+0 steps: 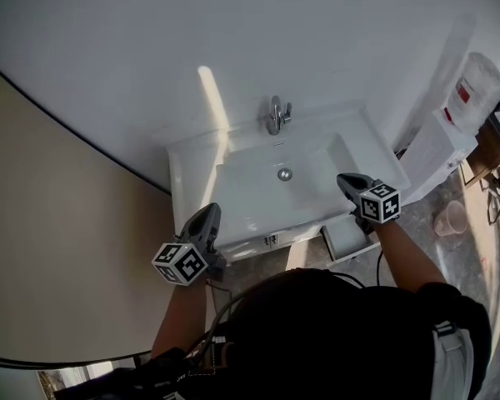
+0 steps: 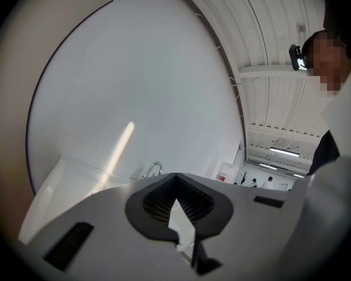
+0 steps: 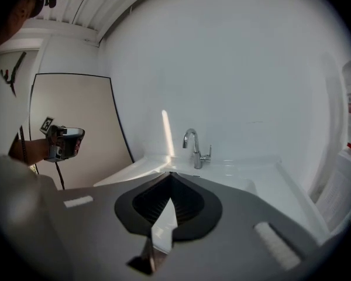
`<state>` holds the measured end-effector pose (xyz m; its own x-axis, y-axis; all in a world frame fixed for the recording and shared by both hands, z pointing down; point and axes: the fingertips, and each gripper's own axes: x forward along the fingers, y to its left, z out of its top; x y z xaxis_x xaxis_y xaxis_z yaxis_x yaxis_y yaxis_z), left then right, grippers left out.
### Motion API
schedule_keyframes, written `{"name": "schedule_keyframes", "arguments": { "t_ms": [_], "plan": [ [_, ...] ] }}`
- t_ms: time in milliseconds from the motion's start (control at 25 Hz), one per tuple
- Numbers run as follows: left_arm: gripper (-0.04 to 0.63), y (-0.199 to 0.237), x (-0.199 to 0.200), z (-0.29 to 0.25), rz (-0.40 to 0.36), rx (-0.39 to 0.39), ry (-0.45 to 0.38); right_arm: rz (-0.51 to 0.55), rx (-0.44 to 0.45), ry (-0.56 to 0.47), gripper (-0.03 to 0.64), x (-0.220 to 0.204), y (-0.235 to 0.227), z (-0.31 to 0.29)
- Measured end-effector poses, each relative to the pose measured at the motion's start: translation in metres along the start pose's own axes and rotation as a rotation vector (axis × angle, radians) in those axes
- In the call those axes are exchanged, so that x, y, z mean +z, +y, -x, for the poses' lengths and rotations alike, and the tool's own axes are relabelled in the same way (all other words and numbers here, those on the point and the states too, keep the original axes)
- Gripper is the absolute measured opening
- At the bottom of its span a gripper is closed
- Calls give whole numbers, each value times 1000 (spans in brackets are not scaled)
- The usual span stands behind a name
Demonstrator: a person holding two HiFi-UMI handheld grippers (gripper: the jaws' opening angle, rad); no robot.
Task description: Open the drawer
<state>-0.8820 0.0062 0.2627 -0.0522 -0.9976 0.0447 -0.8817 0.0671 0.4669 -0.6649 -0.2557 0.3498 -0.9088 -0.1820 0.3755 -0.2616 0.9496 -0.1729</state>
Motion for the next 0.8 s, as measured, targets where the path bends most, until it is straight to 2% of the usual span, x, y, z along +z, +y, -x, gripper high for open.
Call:
{"name": "schedule_keyframes", "arguments": {
  "t_ms": [280, 520, 800],
  "plan": [
    [-9, 43, 43, 38, -59, 45, -6, 5, -14, -37, 0, 33, 30, -24],
    [-9, 71, 76, 60, -106, 51, -15, -8, -24, -78, 0, 61, 49, -49],
    [-9, 81, 104, 64, -145, 69, -19, 21, 5, -115, 1, 97, 63, -72]
  ]
}}
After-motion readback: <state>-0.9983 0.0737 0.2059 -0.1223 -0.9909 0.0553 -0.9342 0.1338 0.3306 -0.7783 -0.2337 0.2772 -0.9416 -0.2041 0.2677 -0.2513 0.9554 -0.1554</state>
